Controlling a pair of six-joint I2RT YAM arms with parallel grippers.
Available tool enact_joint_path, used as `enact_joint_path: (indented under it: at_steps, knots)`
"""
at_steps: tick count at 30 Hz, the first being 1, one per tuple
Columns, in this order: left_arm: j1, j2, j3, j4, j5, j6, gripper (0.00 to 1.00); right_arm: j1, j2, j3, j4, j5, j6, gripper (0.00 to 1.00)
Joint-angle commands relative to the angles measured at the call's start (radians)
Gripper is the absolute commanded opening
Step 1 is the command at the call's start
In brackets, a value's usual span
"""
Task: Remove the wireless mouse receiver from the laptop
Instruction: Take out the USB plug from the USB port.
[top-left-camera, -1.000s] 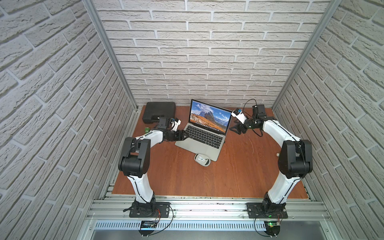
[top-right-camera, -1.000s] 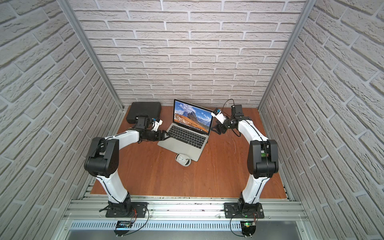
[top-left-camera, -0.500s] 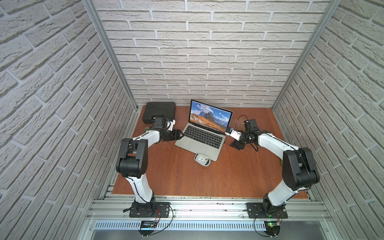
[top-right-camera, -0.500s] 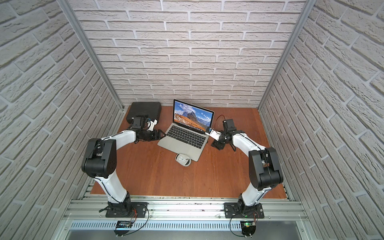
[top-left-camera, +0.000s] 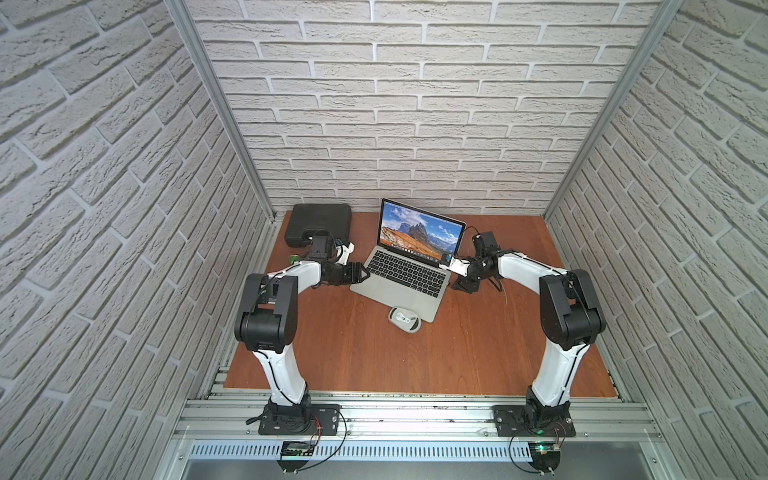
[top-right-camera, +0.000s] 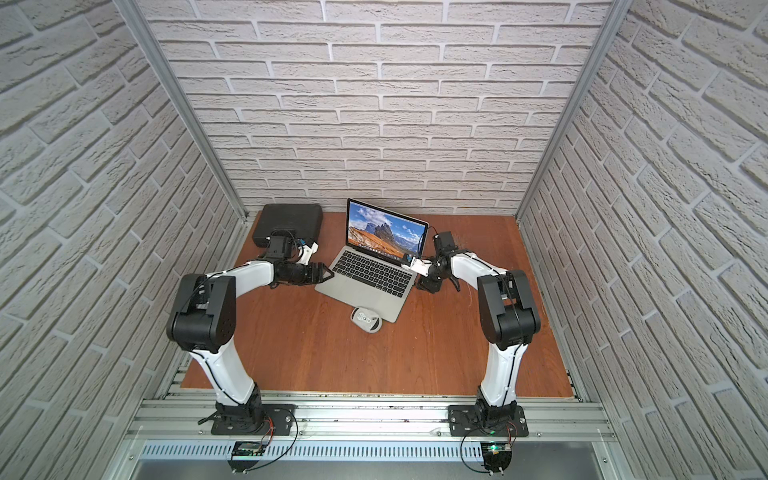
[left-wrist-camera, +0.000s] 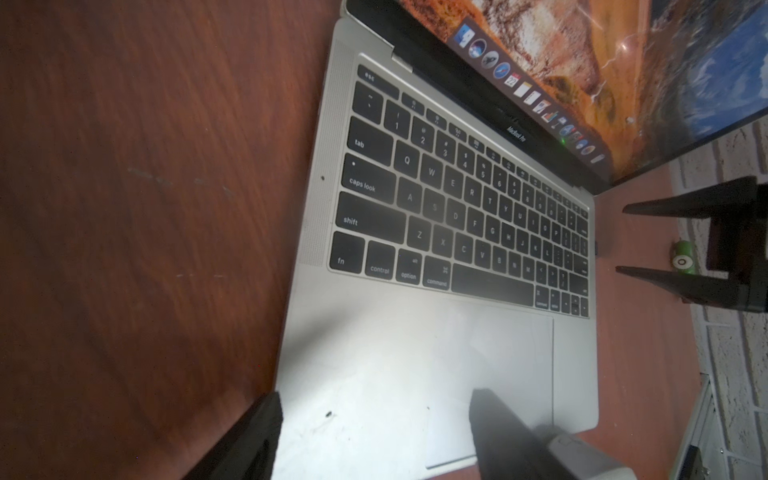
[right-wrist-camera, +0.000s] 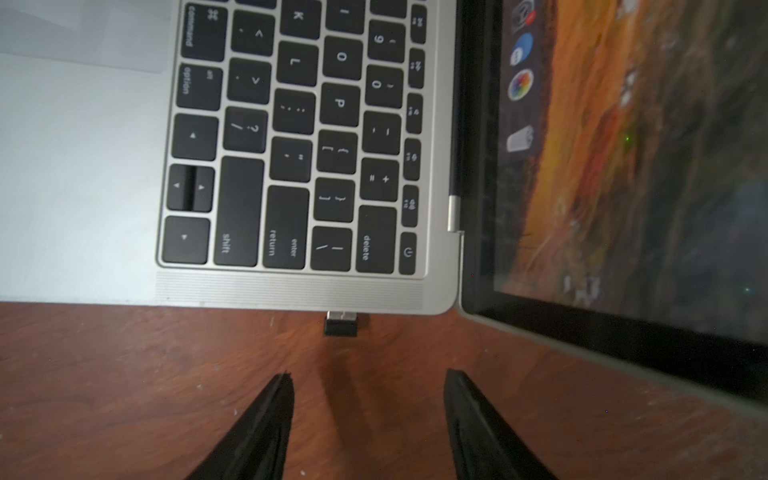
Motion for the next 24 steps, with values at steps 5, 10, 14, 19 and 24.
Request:
enact_joint_path:
  at_steps: [5,10,14,19,24]
  knots:
    - [-0.009,0.007,-0.014,0.002,0.019,0.022,0.76,0.022,0.105,0.132,-0.201,0.010,0.048,0.62]
    - [-0.010,0.021,-0.015,0.010,0.029,0.023,0.76,0.038,0.137,0.163,-0.239,0.042,0.077,0.63]
    - [-0.009,0.025,-0.012,0.016,0.027,0.021,0.76,0.044,0.183,0.216,-0.267,0.071,0.092,0.62]
    - [-0.011,0.028,-0.012,0.028,0.031,0.013,0.76,0.059,0.211,0.261,-0.288,0.071,0.111,0.62]
    - [-0.016,0.028,-0.014,0.031,0.027,0.010,0.76,0.070,0.218,0.280,-0.283,0.070,0.129,0.60]
